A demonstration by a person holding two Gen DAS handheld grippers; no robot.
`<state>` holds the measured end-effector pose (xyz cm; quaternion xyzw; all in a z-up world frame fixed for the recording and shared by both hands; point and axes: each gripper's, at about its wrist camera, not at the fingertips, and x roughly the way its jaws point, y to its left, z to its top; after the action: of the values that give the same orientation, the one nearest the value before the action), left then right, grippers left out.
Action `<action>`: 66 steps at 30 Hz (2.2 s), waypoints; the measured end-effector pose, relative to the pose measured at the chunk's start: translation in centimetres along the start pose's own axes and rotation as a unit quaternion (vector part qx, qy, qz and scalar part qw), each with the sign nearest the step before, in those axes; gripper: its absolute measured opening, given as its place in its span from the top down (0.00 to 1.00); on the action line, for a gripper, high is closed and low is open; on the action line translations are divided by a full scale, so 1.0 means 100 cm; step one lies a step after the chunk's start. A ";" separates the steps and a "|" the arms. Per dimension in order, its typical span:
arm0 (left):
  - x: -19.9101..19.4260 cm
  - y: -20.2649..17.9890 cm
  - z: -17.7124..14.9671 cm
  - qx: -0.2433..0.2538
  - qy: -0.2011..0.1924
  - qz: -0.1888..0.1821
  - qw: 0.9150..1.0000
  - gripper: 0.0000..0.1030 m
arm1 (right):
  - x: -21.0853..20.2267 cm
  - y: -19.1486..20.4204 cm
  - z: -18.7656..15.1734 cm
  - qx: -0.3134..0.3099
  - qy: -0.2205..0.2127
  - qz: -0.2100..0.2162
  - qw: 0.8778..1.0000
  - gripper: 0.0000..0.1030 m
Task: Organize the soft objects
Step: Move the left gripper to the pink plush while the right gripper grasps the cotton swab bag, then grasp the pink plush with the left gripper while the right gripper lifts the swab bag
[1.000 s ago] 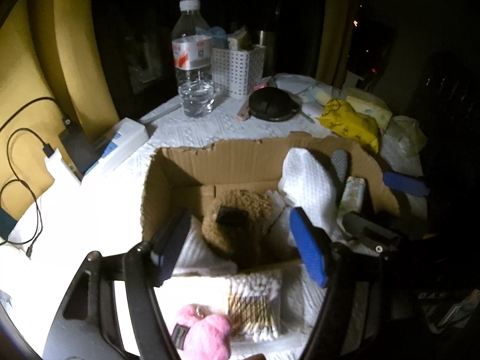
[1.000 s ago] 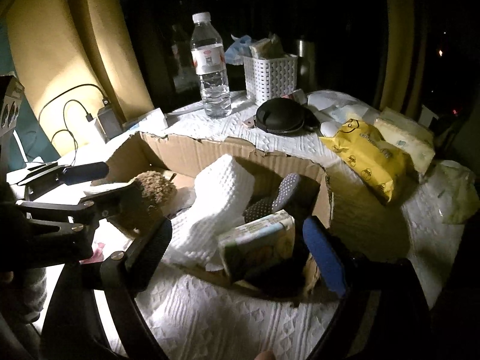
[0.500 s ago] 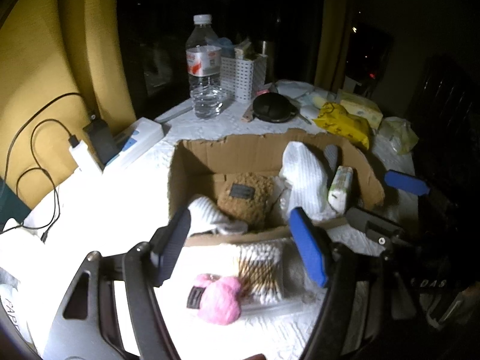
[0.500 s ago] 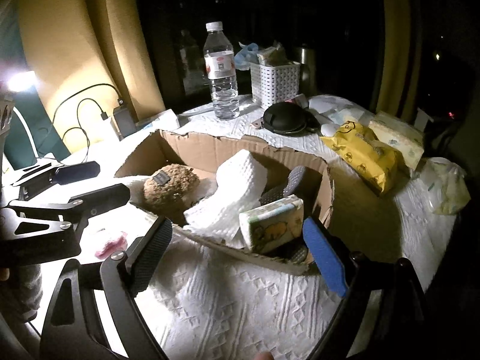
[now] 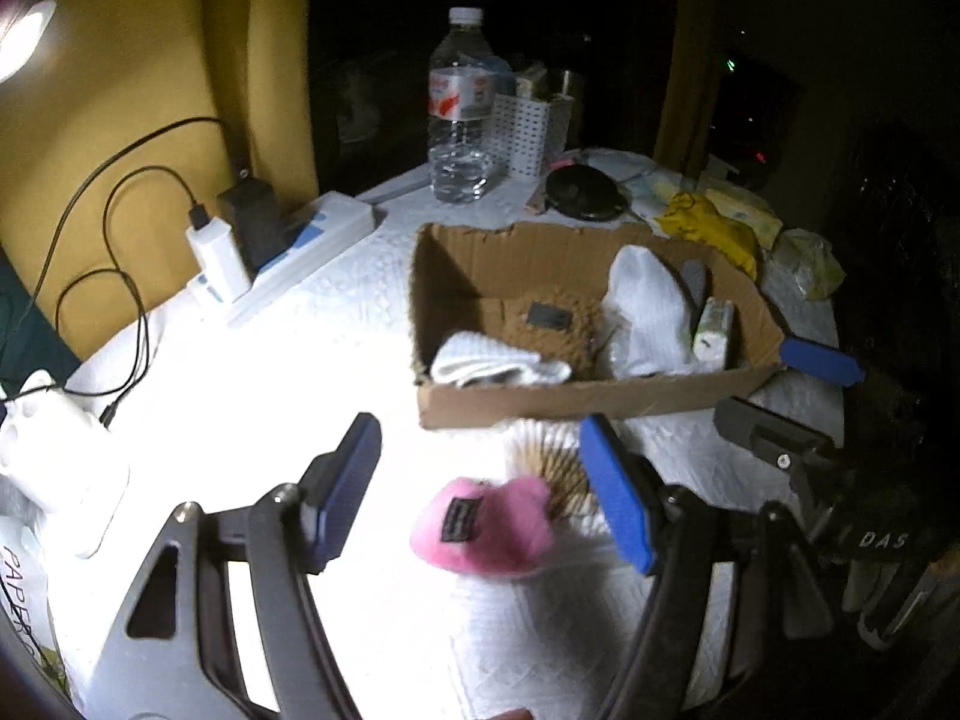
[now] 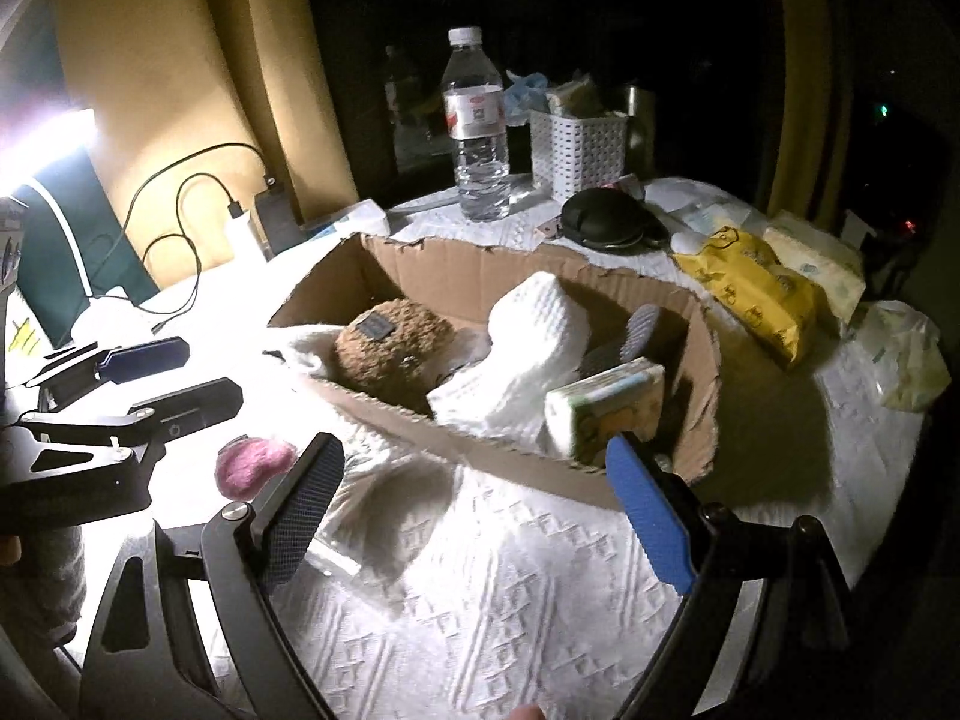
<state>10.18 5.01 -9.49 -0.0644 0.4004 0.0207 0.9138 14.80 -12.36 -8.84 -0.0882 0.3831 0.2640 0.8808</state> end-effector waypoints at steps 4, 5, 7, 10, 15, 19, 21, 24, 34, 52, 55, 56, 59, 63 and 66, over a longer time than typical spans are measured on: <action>0.000 0.007 -0.008 -0.003 0.007 0.001 1.000 0.32 | 0.003 0.008 -0.003 -0.001 0.003 0.005 1.000 0.12; 0.001 0.008 -0.010 -0.003 0.009 0.001 1.000 0.32 | 0.004 0.010 -0.003 -0.001 0.004 0.007 1.000 0.12; 0.003 0.011 -0.013 -0.004 0.014 0.001 1.000 0.32 | 0.008 0.014 -0.004 -0.002 0.009 0.010 1.000 0.12; 0.007 0.017 -0.017 -0.010 0.019 0.003 1.000 0.32 | 0.013 0.019 -0.006 -0.004 0.015 0.013 1.000 0.12; 0.012 0.028 -0.024 -0.021 0.027 0.007 0.999 0.31 | 0.024 0.025 -0.009 -0.005 0.026 0.020 0.999 0.12; 0.016 0.034 -0.027 -0.028 0.031 0.007 0.999 0.31 | 0.034 0.031 -0.011 -0.006 0.037 0.026 0.999 0.12; 0.018 0.036 -0.027 -0.031 0.032 0.007 0.999 0.31 | 0.039 0.034 -0.013 -0.006 0.044 0.028 0.999 0.12; 0.019 0.039 -0.028 -0.032 0.033 0.012 0.999 0.31 | 0.048 0.038 -0.015 -0.004 0.054 0.035 0.998 0.12; 0.015 0.036 -0.026 -0.027 0.031 0.011 0.999 0.31 | 0.074 0.052 -0.021 0.001 0.085 0.058 0.995 0.12; 0.021 0.023 -0.029 -0.013 0.042 -0.003 0.999 0.29 | 0.069 0.050 -0.028 0.012 0.097 0.099 0.990 0.49; 0.023 0.015 -0.032 -0.009 0.048 -0.014 0.999 0.28 | 0.061 0.043 -0.034 0.015 0.096 0.090 0.991 0.49; 0.024 0.011 -0.033 -0.007 0.051 -0.019 0.998 0.27 | 0.059 0.040 -0.036 0.017 0.096 0.087 0.991 0.49; 0.026 0.000 -0.036 0.004 0.060 -0.026 0.998 0.27 | 0.051 0.033 -0.040 0.022 0.092 0.079 0.992 0.49; 0.036 -0.011 -0.039 0.026 0.074 -0.018 0.997 0.26 | 0.039 0.018 -0.045 0.034 0.085 0.068 0.994 0.49; 0.043 -0.013 -0.042 0.035 0.081 0.001 0.996 0.25 | 0.033 0.007 -0.048 0.044 0.080 0.063 0.994 0.49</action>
<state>10.18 3.14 -15.37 -0.0333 0.4735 0.0018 0.8801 13.25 -12.14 -14.48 -0.0458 0.4685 0.2937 0.8319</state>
